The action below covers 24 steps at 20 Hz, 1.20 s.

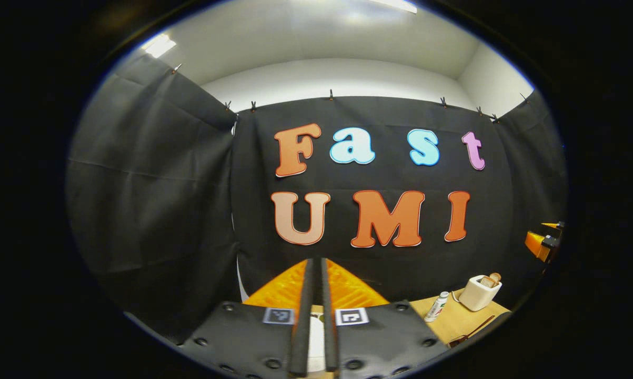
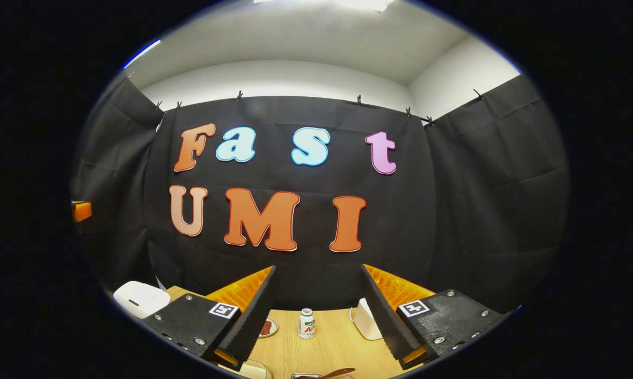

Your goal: Close the left gripper, press the button to open the rice cooker; take a wooden spoon from the chopstick holder with the right hand, scoop a spoonful of rice and pour it into the rice cooker, then put the wooden spoon back into the chopstick holder.

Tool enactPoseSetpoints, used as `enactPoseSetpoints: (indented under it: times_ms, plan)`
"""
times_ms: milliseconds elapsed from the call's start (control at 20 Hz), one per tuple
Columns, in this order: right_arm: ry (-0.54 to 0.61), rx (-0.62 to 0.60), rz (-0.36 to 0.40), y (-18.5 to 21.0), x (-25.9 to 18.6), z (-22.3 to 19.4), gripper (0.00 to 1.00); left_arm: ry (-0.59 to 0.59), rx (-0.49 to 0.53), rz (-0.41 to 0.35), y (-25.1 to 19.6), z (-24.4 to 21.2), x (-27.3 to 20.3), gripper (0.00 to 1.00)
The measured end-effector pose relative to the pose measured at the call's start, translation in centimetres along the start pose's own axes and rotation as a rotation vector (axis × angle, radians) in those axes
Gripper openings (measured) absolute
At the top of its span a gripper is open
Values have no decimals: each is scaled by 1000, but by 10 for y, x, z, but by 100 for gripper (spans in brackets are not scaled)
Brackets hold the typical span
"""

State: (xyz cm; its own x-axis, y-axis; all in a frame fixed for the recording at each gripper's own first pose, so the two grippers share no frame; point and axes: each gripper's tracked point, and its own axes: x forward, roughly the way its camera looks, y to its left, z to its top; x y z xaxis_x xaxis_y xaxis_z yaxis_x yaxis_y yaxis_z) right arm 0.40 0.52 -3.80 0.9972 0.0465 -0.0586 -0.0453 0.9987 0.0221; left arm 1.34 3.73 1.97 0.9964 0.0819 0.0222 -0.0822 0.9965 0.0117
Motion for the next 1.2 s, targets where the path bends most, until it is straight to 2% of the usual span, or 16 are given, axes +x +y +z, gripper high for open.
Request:
enactPoseSetpoints:
  times_ms: [50,100,150,350,500,550,850,1200]
  plan:
    - [2,-8,-3,0,0,-1,95,14,-2,0,1,-1,2,6]
    - [5,-17,-3,-1,0,-3,95,26,0,29,7,-18,30,8]
    - [6,-25,-6,-2,0,-5,95,43,5,27,7,-6,-5,5]
    - [12,-19,-11,-3,-1,-11,95,114,3,64,30,-27,17,3]
    - [28,-11,-19,-8,-1,-17,92,245,-57,69,42,-65,30,4]
    - [31,-14,-23,-10,-2,-19,95,289,-82,71,48,-79,32,4]
    - [58,-14,-67,-29,-4,-31,95,533,-221,87,70,-156,40,5]
    - [107,-16,-112,-44,-9,-50,95,808,-347,73,72,-251,47,6]
